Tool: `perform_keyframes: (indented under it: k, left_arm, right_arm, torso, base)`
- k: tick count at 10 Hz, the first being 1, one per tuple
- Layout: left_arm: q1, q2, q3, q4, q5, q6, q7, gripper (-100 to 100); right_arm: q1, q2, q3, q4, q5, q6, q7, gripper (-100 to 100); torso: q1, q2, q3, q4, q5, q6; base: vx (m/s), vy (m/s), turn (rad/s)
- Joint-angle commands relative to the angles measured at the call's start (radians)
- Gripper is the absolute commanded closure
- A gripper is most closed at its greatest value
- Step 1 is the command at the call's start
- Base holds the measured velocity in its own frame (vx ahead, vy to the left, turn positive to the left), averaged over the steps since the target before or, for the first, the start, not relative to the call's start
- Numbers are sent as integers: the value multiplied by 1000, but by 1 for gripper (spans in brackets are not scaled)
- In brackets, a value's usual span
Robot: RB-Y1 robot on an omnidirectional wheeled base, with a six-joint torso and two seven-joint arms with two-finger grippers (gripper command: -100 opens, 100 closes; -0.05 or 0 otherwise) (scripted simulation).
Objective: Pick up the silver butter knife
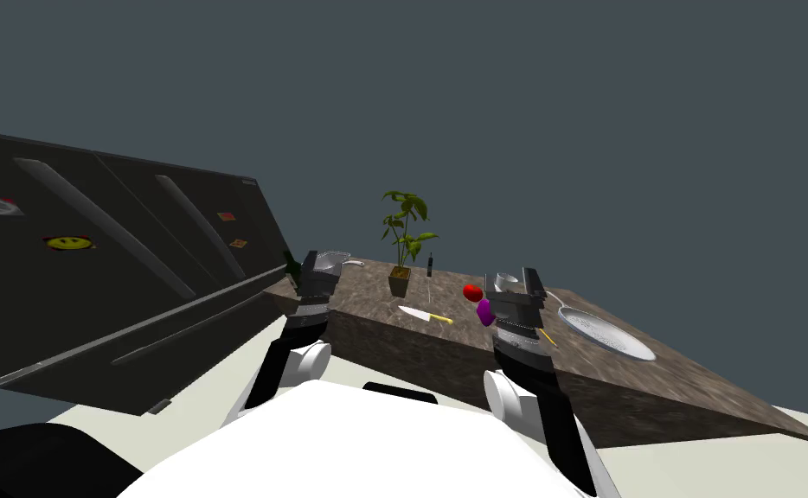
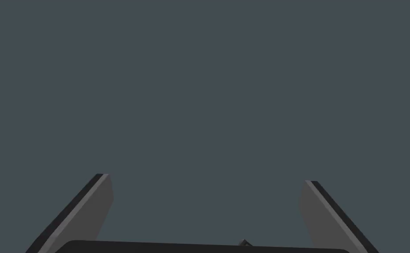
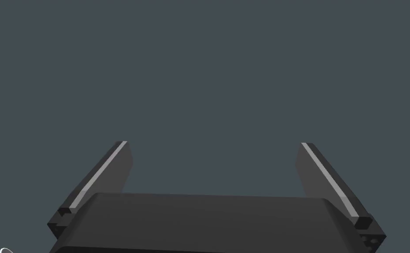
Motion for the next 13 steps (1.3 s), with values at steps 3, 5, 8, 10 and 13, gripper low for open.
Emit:
perform_keyframes:
  k: [3,5,8,10,13]
  left_arm:
    - [0,0,0,0,0,0,0,0]
    - [0,0,0,0,0,0,0,0]
    - [0,0,0,0,0,0,0,0]
    - [0,0,0,0,0,0,0,0]
    - [0,0,0,0,0,0,0,0]
  right_arm:
    - [-17,-82,5,51,-11,27,11,-100]
    - [-35,-148,10,102,-22,55,22,-100]
    - [-57,-223,17,167,-36,91,35,-100]
    - [-69,-271,21,203,-44,111,43,-100]
    - [-96,-363,31,280,-63,155,59,-100]
  torso:
    - [1,0,0,0,0,0]
    - [4,0,0,0,1,0]
    - [4,0,0,0,1,0]
    - [4,0,0,0,1,0]
    - [4,0,0,0,1,0]
  base:
    - [-4,30,54]
    - [-4,69,77]
    - [2,65,67]
    - [-3,57,79]
    - [-5,65,92]
